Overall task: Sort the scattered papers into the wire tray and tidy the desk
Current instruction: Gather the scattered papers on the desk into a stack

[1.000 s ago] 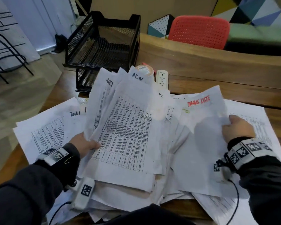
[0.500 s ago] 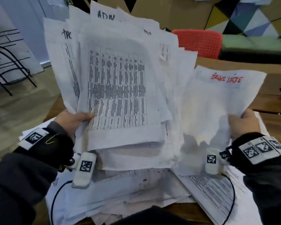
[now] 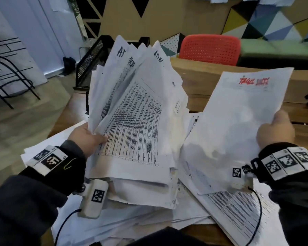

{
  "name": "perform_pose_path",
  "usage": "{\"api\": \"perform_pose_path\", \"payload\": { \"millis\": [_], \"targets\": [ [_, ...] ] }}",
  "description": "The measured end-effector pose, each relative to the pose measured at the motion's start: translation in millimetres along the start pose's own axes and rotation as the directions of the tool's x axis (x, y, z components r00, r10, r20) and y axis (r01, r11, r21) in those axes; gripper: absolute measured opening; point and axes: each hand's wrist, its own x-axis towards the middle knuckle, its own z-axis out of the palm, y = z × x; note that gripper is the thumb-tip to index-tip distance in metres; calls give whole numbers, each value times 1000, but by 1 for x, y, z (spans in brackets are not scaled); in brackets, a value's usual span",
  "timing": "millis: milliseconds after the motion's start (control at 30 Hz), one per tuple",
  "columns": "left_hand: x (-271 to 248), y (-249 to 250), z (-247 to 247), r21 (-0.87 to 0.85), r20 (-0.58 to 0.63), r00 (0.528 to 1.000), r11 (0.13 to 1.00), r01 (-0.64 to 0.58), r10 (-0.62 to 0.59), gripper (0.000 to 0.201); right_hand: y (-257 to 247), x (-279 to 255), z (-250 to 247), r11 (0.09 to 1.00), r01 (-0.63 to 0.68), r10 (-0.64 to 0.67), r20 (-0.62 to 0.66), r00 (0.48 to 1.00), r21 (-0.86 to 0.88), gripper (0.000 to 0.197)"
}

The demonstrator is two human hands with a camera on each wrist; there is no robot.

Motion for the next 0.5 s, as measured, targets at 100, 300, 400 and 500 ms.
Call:
{"api": "perform_pose_path", "payload": {
  "millis": [100,300,400,500],
  "targets": [
    [1,3,0,-66,6,1000,998,-2,3,28,11,9,12,991,22,-1,160,987,-131,28],
    [15,0,-11,-209,-6,999,977,42,-44,21,47,14,48,994,-87,102,340,935,-58,17],
    [13,-8,0,-129,128,990,989,75,-59,28,46,-1,58,915,-324,173,491,854,241,12],
    [3,-29,25,-54,242,961,988,148,-131,18,42,-20,70,653,-656,177,766,618,378,48]
  ]
}}
